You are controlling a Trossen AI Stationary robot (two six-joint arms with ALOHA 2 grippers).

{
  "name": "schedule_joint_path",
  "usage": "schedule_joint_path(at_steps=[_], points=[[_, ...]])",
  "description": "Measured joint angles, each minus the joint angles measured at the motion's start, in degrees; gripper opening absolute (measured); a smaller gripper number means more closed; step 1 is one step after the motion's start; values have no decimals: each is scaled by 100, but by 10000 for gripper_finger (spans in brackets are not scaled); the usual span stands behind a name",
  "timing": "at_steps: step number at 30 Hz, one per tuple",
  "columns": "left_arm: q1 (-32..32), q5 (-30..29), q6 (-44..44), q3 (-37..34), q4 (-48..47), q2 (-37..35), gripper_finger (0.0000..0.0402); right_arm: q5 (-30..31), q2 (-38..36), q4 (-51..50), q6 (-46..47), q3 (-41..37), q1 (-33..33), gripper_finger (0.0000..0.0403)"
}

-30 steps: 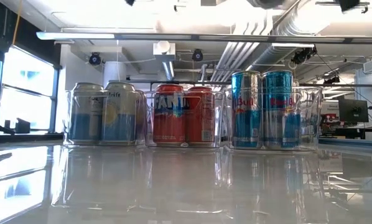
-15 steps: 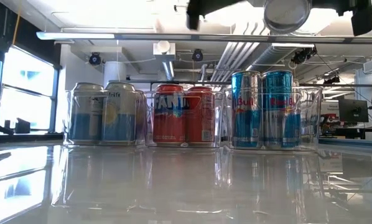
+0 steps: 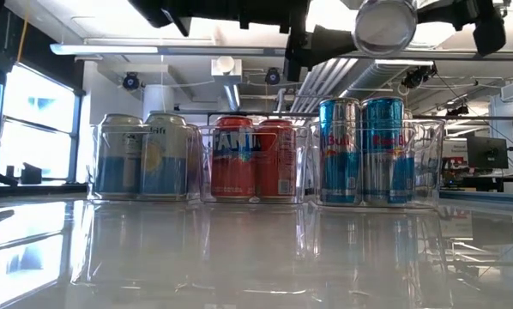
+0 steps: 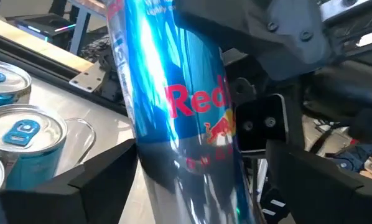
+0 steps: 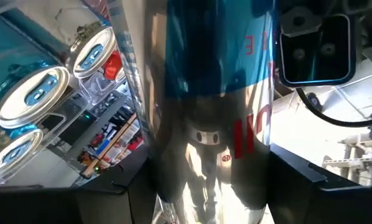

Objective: Sort soda cans
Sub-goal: Put the top left blue soda can inside the right transparent bin upright

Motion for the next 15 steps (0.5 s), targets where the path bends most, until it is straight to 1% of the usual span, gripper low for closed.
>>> schedule_joint_path(at_steps=[5,9,12,15], points=[[-4,-61,11,43,-201,18,343,-159,0,624,-412,0,-68,214],[13,68,94,44,-128,14,336,-237,0,1104,-706,0,-71,214],[20,79,107,44,-161,14,316,-323,0,1319,-911,0,-73,214],[17,71,77,44,-188,14,276,-437,0,1555,-1123,0,-73,222]])
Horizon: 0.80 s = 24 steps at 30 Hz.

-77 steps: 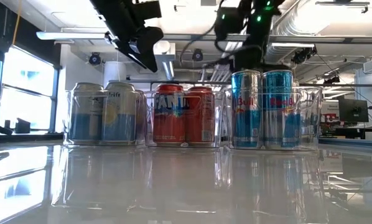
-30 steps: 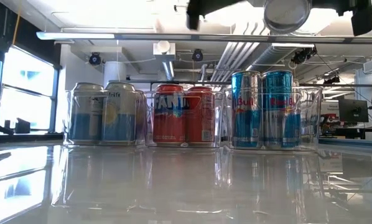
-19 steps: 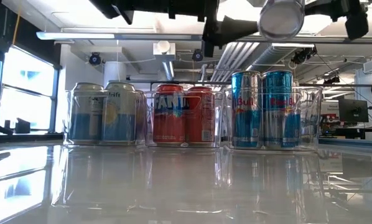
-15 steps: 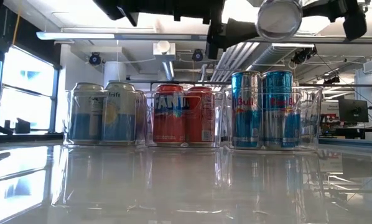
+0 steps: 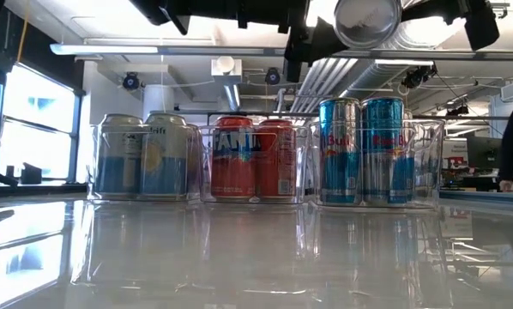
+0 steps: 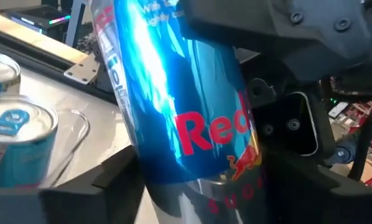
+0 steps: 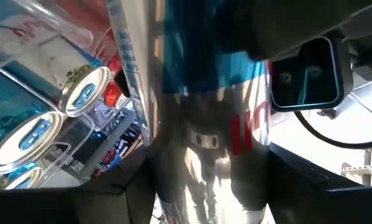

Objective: Sort soda cans
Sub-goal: Put the top left blue soda can inside the right transparent bin upright

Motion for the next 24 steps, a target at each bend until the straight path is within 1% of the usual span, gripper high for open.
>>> schedule_joint_path(at_steps=[3,8,14,17,20,24], points=[[0,15,-46,0,-129,-4,231,-132,4,140,-63,-4,3,241],[-8,44,89,0,-164,-4,229,-201,4,150,58,-7,7,252],[-64,23,150,0,-228,-15,229,-157,4,67,1142,11,196,256],[-92,50,104,4,-227,-15,229,-348,2,10,1459,77,322,259],[-75,186,127,4,-249,-14,229,-541,-2,-102,1632,90,374,273],[-48,157,229,4,-271,-13,229,-589,-26,-411,1912,120,365,305]])
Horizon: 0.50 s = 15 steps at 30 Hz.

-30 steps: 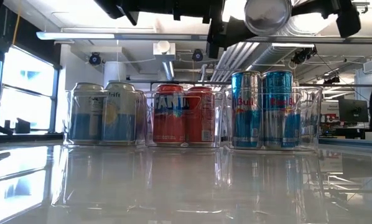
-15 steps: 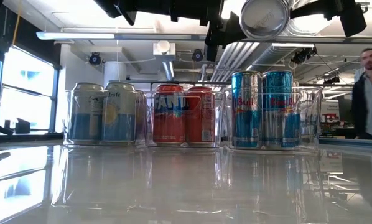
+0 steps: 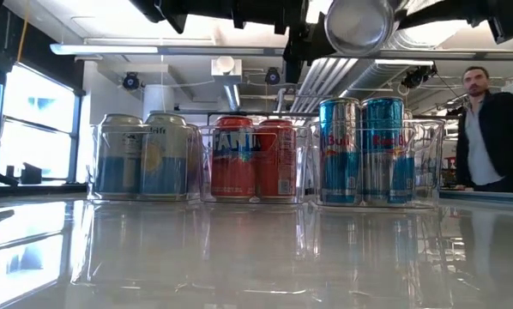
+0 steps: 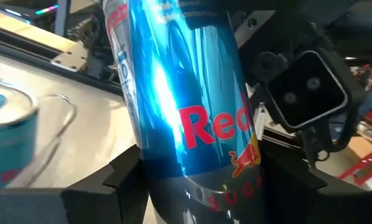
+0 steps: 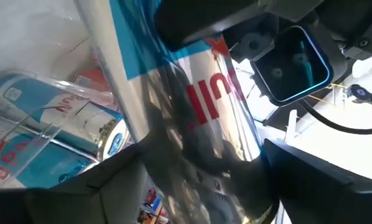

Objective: Sort soda cans
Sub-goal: Put the top left blue soda can inside the right transparent bin upright

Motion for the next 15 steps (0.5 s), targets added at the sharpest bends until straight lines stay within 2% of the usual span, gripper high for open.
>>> schedule_joint_path(at_steps=[5,9,15], points=[[15,-113,-23,-1,-40,2,229,103,-7,-300,2,4,-26,333],[-12,-21,-76,-2,-57,2,229,339,-7,-849,25,7,-26,337],[-147,150,176,-3,-189,2,229,600,-5,-2056,655,4,-26,338]])
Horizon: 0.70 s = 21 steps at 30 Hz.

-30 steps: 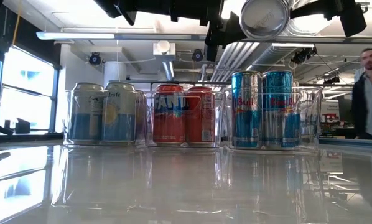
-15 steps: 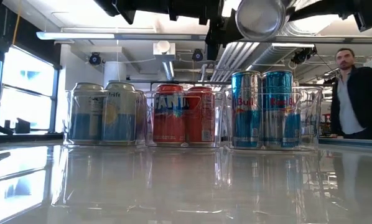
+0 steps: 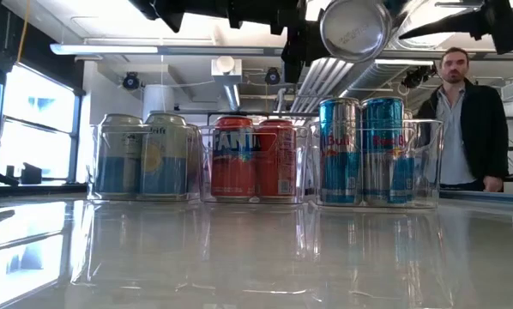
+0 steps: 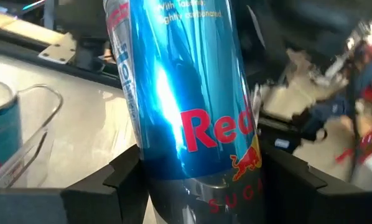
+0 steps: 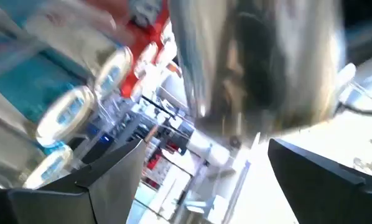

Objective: Sort soda cans
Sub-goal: Put the top left blue soda can inside the right transparent bin upright

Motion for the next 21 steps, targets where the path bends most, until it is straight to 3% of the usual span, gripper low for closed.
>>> schedule_joint_path(at_steps=[5,11,18,21], points=[[-199,66,720,-3,-87,-10,229,432,-17,-859,1699,-4,0,338],[-489,-982,1642,-14,-530,-246,229,-417,-445,-1391,4163,-7,90,335],[-899,-2473,3398,-14,-654,-467,229,-1250,-1218,-599,5634,-9,442,334],[-985,-2716,3625,-39,-576,-539,229,-1490,-1512,-11,5932,-29,646,334]])
